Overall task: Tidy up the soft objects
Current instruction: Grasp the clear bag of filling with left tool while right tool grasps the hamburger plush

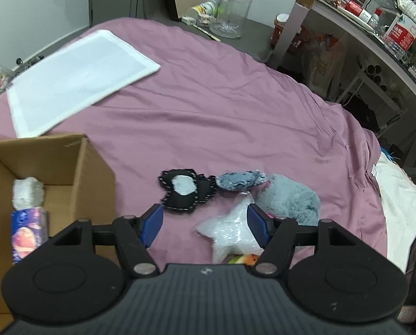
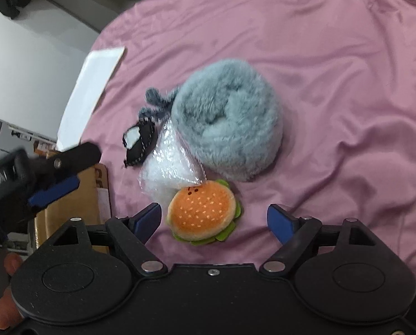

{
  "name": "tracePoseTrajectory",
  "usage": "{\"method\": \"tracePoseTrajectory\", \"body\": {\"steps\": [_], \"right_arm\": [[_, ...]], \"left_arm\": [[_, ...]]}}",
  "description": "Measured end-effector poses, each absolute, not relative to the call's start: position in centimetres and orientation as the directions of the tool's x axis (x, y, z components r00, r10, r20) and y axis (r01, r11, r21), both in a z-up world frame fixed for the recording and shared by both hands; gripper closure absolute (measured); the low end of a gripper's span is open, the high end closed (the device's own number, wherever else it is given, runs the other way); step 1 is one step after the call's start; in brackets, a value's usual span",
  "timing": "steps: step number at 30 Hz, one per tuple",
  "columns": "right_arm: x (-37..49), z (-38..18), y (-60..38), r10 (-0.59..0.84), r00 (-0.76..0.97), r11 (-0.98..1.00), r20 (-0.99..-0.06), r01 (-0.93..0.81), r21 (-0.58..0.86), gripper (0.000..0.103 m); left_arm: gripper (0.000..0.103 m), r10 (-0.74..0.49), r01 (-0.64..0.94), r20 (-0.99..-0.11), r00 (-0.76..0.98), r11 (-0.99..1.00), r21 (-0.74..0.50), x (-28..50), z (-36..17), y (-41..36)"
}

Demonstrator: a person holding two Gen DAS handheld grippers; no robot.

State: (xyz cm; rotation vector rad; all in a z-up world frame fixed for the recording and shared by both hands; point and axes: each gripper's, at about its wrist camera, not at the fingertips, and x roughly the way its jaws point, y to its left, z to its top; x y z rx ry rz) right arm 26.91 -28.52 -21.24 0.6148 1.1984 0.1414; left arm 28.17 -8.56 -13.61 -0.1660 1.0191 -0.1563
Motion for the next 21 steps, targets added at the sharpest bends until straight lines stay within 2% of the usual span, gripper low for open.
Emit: {"method": "tracePoseTrajectory", "body": {"steps": [2, 6, 9, 12, 21], "right_arm": [[27.2, -21.8, -28.3, 0.425, 0.366, 0.83, -0.828, 0.208, 0.518, 0.026], [27.7, -22.9, -28.6, 0.443, 0.351, 0.817, -0.825, 0.22, 0.533, 0.055], [27.6, -23.0, -28.6, 0.433, 0.354, 0.823, -0.829, 0.219, 0.524, 0.062], [27.5, -23.1, -29.0, 0.442, 0.367, 0.809, -0.818, 0.229, 0.541, 0.066], [27.0, -23.0, -29.7, 0.444, 0.377, 0.801, -0.813, 0.24, 0.549, 0.067]], "left_arm": [[0.038, -0.215, 0.05, -0.838, 0.501, 0.974, -0.219, 28.6, -14.2, -9.0], [0.038, -0.234, 0.05, -0.847, 0.477, 0.97, -0.24, 29.1, -15.1, -9.5], [0.038, -0.261, 0.041, -0.853, 0.452, 0.961, -0.273, 29.5, -15.8, -9.8], [0.038, -0.264, 0.053, -0.859, 0.439, 0.962, -0.269, 29.6, -16.5, -10.4], [0.038, -0.254, 0.04, -0.874, 0.414, 0.964, -0.261, 29.7, -19.0, -10.8]]}}
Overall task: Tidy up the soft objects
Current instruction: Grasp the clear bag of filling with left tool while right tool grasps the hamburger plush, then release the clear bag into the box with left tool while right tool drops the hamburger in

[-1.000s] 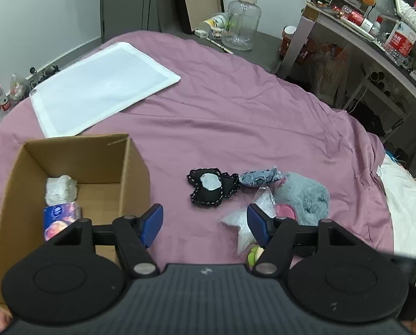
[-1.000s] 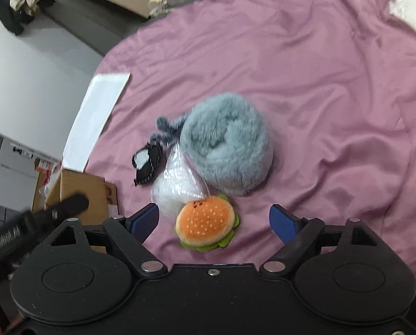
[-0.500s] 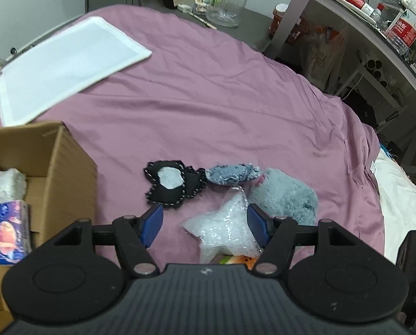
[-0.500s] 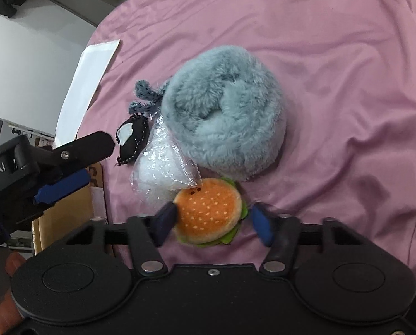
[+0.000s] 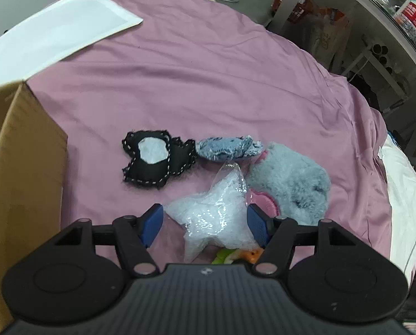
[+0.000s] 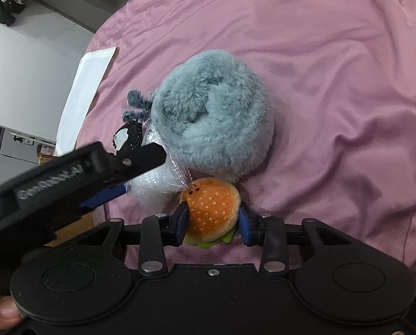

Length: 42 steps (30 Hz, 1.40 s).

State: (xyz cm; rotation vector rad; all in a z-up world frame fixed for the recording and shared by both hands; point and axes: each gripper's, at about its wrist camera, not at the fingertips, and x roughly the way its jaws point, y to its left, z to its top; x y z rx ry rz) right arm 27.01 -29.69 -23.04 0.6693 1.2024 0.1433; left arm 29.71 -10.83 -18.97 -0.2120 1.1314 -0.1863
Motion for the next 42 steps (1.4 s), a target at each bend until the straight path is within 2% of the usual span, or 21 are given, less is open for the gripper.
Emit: {"method": "tracePoseTrajectory", "body": {"steps": [1, 3, 6, 8, 20, 32, 42], "right_arm": [[26.9, -23.0, -29.7, 0.442, 0.378, 0.802, -0.814, 0.239, 0.547, 0.067], [26.7, -22.8, -29.8, 0.438, 0.382, 0.805, -0.814, 0.236, 0.544, 0.067], [26.5, -22.4, -29.9, 0.438, 0.398, 0.805, -0.806, 0.226, 0.549, 0.067], [26.3, -22.0, -29.9, 0.435, 0.408, 0.807, -0.803, 0.219, 0.549, 0.067], [24.7, -18.7, -29.0, 0.407, 0.482, 0.832, -0.776, 0.155, 0.532, 0.068], [22.6, -13.0, -27.1, 0.392, 0.58, 0.838, -0.714, 0.096, 0.537, 0.068], [21.4, -10.7, -24.8, 0.37, 0.603, 0.857, -0.707, 0.072, 0.51, 0.068]], "left_arm": [[0.039, -0.261, 0.04, -0.871, 0.417, 0.962, -0.269, 29.6, -19.0, -10.8], [0.051, -0.275, 0.039, -0.868, 0.413, 0.958, -0.285, 29.5, -19.0, -10.7], [0.061, -0.269, 0.035, -0.867, 0.419, 0.959, -0.281, 29.1, -18.7, -10.6], [0.063, -0.267, 0.03, -0.864, 0.427, 0.959, -0.282, 28.8, -18.3, -10.4], [0.065, -0.25, 0.006, -0.819, 0.517, 0.957, -0.288, 25.7, -14.2, -7.2], [0.065, -0.24, -0.024, -0.773, 0.587, 0.949, -0.313, 23.5, -10.5, -3.4], [0.065, -0.228, -0.034, -0.73, 0.644, 0.945, -0.326, 21.8, -7.7, 0.0]]}}
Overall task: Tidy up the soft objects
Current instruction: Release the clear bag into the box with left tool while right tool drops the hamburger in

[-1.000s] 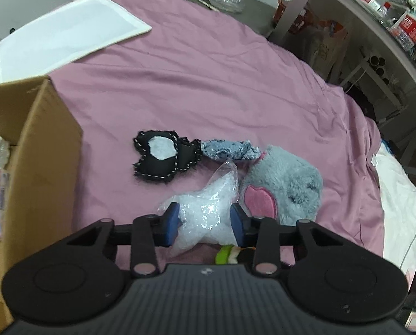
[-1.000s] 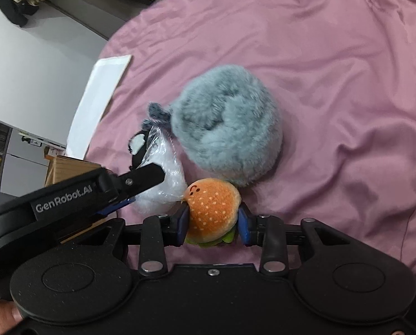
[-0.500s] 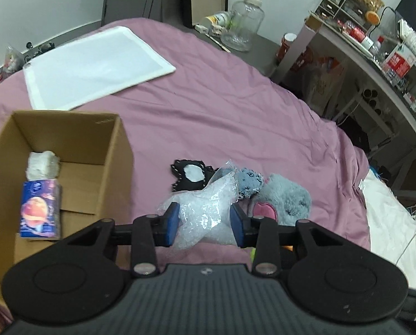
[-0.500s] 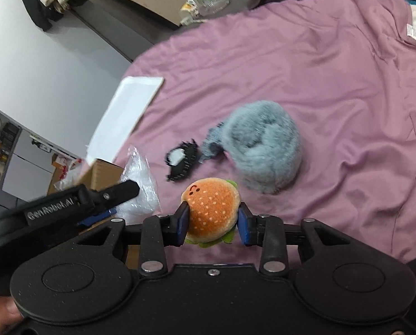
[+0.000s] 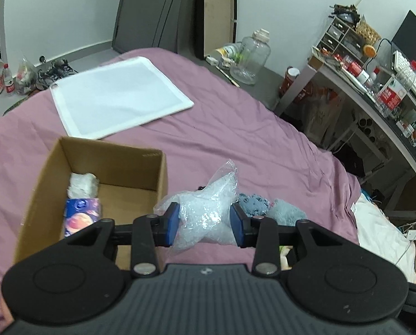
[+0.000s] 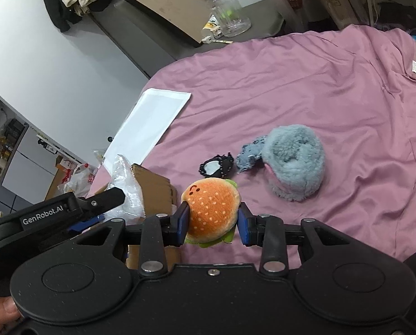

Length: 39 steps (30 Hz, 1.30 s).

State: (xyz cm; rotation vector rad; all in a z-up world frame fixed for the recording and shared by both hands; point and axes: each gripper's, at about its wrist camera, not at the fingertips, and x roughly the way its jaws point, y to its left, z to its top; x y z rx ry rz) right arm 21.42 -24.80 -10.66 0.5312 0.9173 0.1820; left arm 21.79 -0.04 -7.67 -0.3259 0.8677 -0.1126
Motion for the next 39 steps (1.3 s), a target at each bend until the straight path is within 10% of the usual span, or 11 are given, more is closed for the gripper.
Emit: {"method": "tracePoseTrajectory", "body": {"steps": [39], "right_arm": [[24.8, -9.2, -13.0, 0.37, 0.612, 0.895, -0.699, -0.033, 0.445, 0.068]], "left_arm": [[0.065, -0.251, -0.198, -0.757, 0.603, 0.873, -0.446, 21.3, -11.9, 10.7]]}}
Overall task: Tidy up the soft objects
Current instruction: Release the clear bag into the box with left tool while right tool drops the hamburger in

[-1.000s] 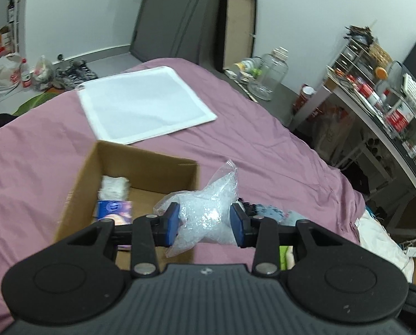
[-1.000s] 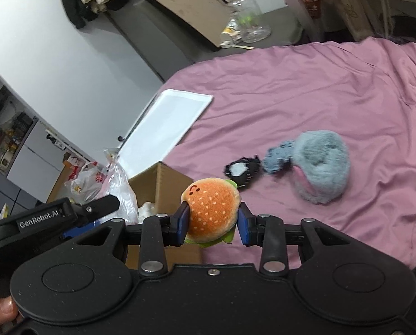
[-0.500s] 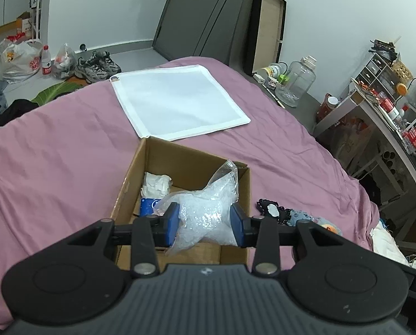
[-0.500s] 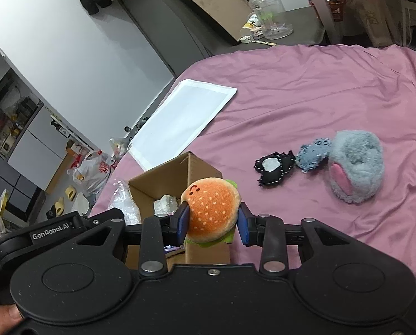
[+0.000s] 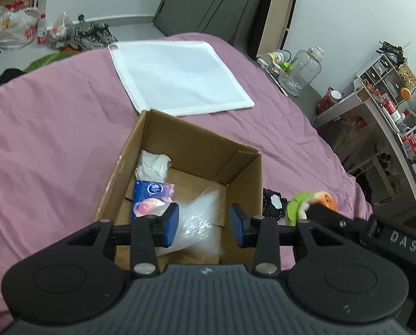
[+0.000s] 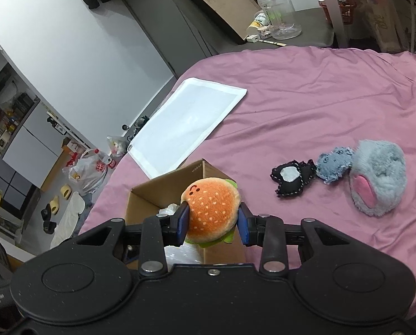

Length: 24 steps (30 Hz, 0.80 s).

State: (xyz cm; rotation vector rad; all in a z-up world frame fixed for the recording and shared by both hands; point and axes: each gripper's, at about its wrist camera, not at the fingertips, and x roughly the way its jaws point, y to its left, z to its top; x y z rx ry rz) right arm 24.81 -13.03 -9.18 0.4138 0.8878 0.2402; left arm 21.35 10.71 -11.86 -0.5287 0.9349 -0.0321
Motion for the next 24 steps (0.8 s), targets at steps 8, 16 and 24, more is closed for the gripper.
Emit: {"method": "tracePoseTrajectory", "body": {"steps": [8, 16, 24], "right_arm": [[26.8, -9.5, -11.3, 0.374, 0.595, 0.897, -0.711, -0.037, 0.441, 0.068], [28.4, -10.0, -9.7, 0.42, 0.578, 0.874, -0.699, -0.05, 0.483, 0.06], [28.5, -10.0, -10.2, 0.445, 0.574, 0.858, -0.688, -0.054, 0.51, 0.046]], "left_arm": [[0.064, -0.254, -0.219, -0.774, 0.579, 0.867, -0.448, 22.1, -12.9, 11.5], [0.062, -0.218, -0.283, -0.802, 0.556, 0.857, -0.43, 22.6, -13.7, 12.8], [0.043, -0.195, -0.3, -0.809, 0.555, 0.86, -0.413, 22.8, -13.6, 12.7]]}}
